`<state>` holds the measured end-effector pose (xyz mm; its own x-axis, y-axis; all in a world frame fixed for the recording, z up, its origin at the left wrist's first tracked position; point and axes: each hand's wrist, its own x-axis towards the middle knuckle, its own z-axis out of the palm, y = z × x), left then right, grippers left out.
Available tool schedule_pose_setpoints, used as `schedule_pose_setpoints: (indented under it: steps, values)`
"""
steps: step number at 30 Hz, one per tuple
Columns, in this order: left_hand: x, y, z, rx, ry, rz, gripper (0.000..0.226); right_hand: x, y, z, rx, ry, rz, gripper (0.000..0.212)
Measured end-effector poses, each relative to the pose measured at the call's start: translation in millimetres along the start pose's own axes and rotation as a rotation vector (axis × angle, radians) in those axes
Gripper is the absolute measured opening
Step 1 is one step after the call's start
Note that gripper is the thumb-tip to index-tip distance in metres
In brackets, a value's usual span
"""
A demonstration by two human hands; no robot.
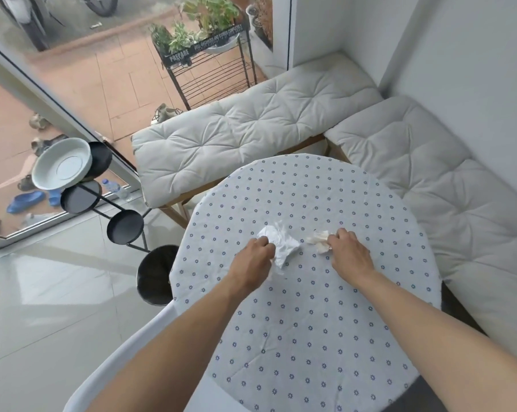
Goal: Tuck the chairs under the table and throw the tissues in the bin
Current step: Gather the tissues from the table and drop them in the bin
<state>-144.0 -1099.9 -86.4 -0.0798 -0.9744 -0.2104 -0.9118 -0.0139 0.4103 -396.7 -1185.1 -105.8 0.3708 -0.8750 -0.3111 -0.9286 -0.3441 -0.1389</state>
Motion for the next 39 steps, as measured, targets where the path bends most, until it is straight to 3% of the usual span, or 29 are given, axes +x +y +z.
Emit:
schedule_pose_setpoints:
  steps: [3, 9, 15, 18, 29, 39]
  values:
    - [24.8, 6.2, -0.1, 0.033, -0.014, 0.036, 0.020, -3.4, 4.6, 2.9, 0.073, 0.035, -0.003, 0.021]
    - [47.1, 10.3, 16.6, 0.202, -0.170, -0.002, 0.048, -13.7, 8.2, 8.0, 0.160, 0.105, 0.000, 0.017]
    - [44.8, 5.5, 17.0, 0.198, -0.158, 0.007, 0.019, -18.4, 4.8, 7.3, 0.222, 0.151, -0.047, 0.020]
    - [31.4, -7.4, 3.4, 0.176, -0.124, -0.001, 0.017, -15.6, -11.9, 3.9, 0.232, 0.162, -0.091, 0.021]
    - [-54.2, -132.3, -65.8, 0.135, 0.011, -0.165, 0.011, 10.2, -140.1, -15.7, 0.218, 0.169, -0.277, 0.026]
    - [-147.3, -281.4, -99.8, 0.063, 0.036, -0.302, 0.007, 15.1, -302.2, -2.4, 0.181, 0.190, -0.399, 0.028]
